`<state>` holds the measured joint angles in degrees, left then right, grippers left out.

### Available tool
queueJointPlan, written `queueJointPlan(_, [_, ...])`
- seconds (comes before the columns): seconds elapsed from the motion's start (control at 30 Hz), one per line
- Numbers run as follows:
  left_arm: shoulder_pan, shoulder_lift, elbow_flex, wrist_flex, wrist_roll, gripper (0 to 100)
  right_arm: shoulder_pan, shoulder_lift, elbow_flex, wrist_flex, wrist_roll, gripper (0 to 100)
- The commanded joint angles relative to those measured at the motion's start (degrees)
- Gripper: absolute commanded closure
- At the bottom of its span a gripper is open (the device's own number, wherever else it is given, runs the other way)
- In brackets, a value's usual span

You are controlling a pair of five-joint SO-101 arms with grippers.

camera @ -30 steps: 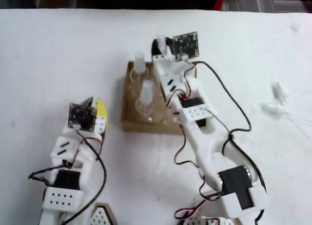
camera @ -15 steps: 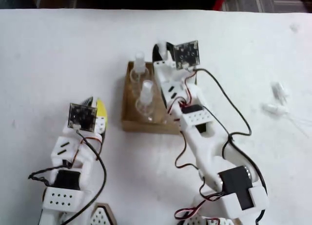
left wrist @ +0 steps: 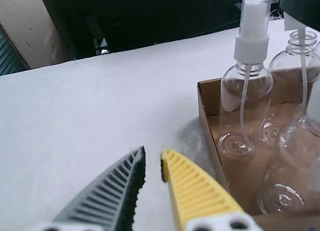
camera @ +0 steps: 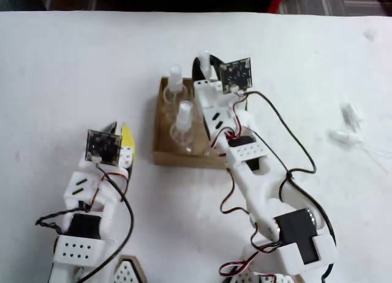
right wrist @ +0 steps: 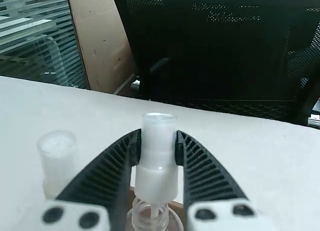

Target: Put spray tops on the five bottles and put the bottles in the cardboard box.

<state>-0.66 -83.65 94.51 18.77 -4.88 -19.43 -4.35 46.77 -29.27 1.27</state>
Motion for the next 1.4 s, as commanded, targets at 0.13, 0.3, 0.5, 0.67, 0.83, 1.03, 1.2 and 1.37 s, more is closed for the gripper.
queueJointPlan(0.13, [0.13,-0.66,-0.35,-1.23,-0.62,94,0.13,-2.51,-0.18,0.04,-0.09,89.6])
queueJointPlan(0.3, [0.13,-0.66,-0.35,-1.23,-0.62,94,-1.1,-2.51,-0.53,3.56,-0.09,84.0])
queueJointPlan(0.5, [0.13,-0.66,-0.35,-1.23,-0.62,94,-1.1,-5.58,-0.26,3.82,-0.53,84.2])
queueJointPlan(0.67, [0.13,-0.66,-0.35,-1.23,-0.62,94,-1.1,-11.74,-0.18,8.4,-0.53,84.0])
queueJointPlan(0.83, [0.13,-0.66,-0.35,-1.23,-0.62,94,-0.57,-18.42,-0.26,13.58,-0.53,84.0])
queueJointPlan(1.03, [0.13,-0.66,-0.35,-1.14,-0.62,94,2.07,-24.57,-2.9,19.65,-0.53,87.7])
queueJointPlan(1.2, [0.13,-0.66,-0.35,-1.14,-0.62,94,7.43,-25.27,-10.37,32.4,-0.62,95.8])
queueJointPlan(1.37, [0.13,-0.66,-0.35,-1.14,-0.62,94,16.66,-26.42,-18.73,48.75,-0.62,98.0])
